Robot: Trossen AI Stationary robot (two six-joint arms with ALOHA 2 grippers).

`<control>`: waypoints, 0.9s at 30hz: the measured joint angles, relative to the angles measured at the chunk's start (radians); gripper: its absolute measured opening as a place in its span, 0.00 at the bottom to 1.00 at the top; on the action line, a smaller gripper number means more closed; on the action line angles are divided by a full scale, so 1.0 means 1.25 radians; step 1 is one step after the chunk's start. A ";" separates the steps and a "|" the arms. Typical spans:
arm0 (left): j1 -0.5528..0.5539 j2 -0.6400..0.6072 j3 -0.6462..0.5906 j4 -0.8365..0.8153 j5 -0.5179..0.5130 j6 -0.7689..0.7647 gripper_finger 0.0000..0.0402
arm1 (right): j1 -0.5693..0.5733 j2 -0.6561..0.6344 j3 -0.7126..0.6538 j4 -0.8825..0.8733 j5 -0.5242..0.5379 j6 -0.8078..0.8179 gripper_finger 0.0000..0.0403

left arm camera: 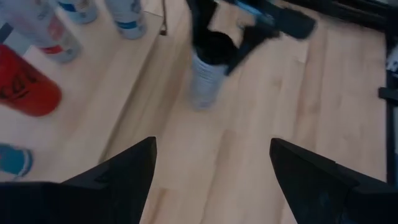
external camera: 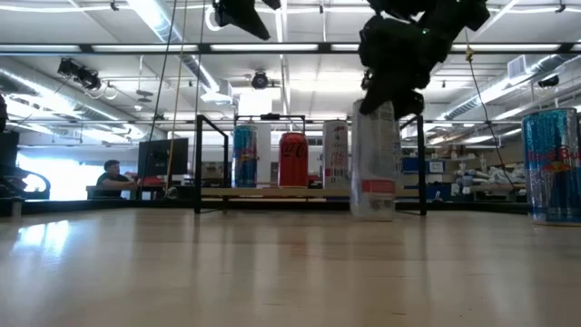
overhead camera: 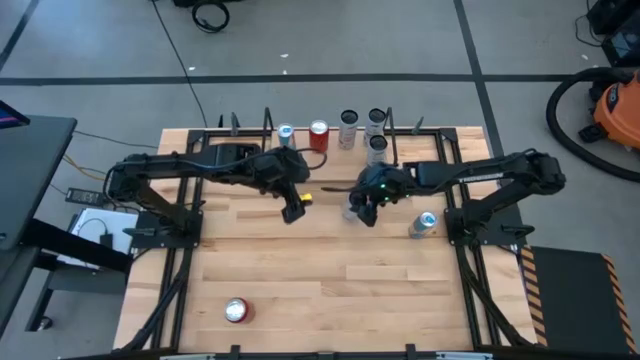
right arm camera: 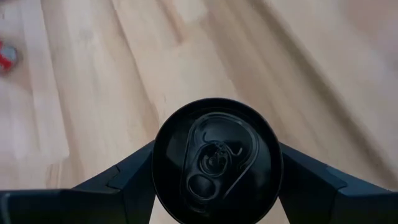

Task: Place canned beverage on shelf
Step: Put the white-pink soda can on the shelf aligned with the other white-pink soda can

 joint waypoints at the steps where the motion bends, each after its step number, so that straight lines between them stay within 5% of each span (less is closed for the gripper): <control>1: 0.005 0.000 0.000 -0.002 0.000 0.000 0.79 | 0.001 0.011 0.000 -0.006 -0.004 0.001 0.68; 14: 0.012 0.000 0.000 -0.011 -0.001 0.000 0.79 | 0.026 0.018 0.000 0.001 -0.005 -0.025 0.69; 21: 0.012 0.000 0.000 -0.017 0.000 0.000 0.79 | 0.036 0.009 0.000 0.008 -0.005 -0.018 0.87; 27: 0.012 0.000 0.000 -0.017 0.000 0.033 0.79 | 0.035 0.008 0.000 0.016 -0.005 -0.017 0.92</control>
